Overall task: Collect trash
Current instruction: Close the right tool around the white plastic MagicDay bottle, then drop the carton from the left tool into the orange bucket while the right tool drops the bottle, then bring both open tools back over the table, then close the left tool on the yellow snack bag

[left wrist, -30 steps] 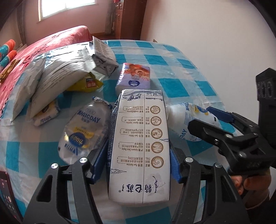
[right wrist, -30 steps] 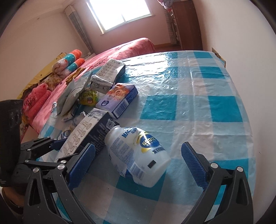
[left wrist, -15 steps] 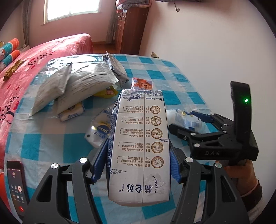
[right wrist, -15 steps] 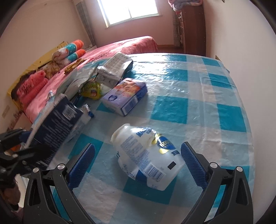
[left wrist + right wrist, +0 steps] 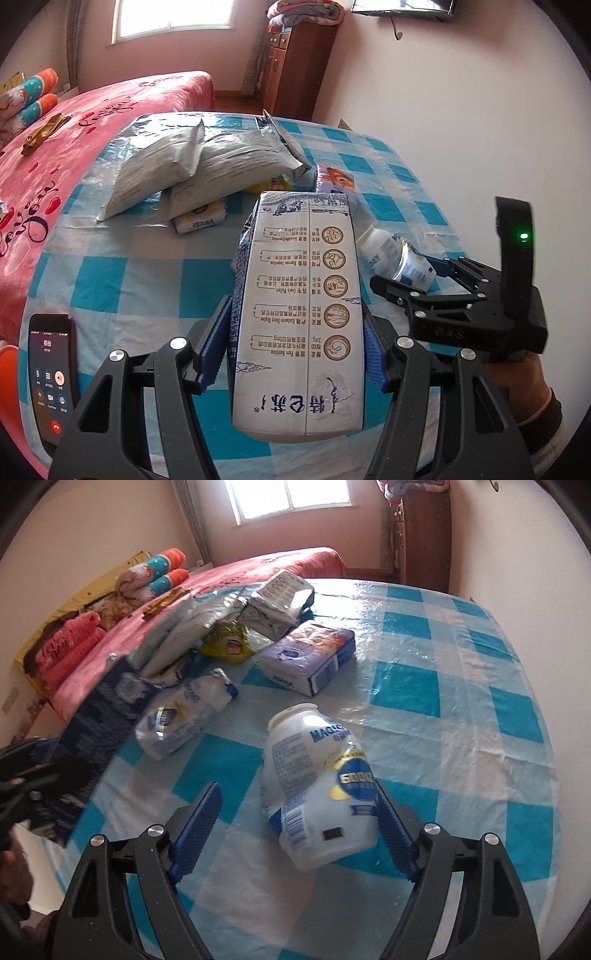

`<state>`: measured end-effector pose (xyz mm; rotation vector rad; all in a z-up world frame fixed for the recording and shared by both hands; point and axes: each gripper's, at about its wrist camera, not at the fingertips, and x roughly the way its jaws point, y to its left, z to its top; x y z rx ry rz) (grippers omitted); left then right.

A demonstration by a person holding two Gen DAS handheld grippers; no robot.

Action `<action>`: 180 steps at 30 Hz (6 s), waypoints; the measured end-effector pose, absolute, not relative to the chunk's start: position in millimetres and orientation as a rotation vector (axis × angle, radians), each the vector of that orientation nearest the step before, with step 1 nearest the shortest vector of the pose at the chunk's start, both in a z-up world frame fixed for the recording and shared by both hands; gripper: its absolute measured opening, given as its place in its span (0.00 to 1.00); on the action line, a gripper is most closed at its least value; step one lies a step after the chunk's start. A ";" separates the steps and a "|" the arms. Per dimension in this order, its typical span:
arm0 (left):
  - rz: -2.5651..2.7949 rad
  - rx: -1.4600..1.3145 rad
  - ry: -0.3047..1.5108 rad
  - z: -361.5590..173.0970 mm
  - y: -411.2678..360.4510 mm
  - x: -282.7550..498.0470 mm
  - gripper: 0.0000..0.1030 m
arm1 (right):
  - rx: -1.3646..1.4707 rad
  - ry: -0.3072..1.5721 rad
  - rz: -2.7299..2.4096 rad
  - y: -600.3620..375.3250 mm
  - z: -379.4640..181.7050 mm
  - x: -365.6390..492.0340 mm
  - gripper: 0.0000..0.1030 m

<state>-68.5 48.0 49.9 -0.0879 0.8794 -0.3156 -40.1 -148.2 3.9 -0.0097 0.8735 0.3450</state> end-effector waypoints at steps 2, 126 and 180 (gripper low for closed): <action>-0.313 -0.090 0.873 50.3 51.8 -70.9 0.61 | -0.061 0.868 0.308 -146.4 1.8 -37.8 0.79; -0.133 -0.146 0.767 59.7 110.3 -51.1 0.78 | 0.582 0.728 0.473 -167.5 29.7 17.8 0.95; -0.043 -0.052 0.916 10.2 59.5 1.6 0.61 | 0.451 0.723 0.581 -146.4 34.2 36.8 0.95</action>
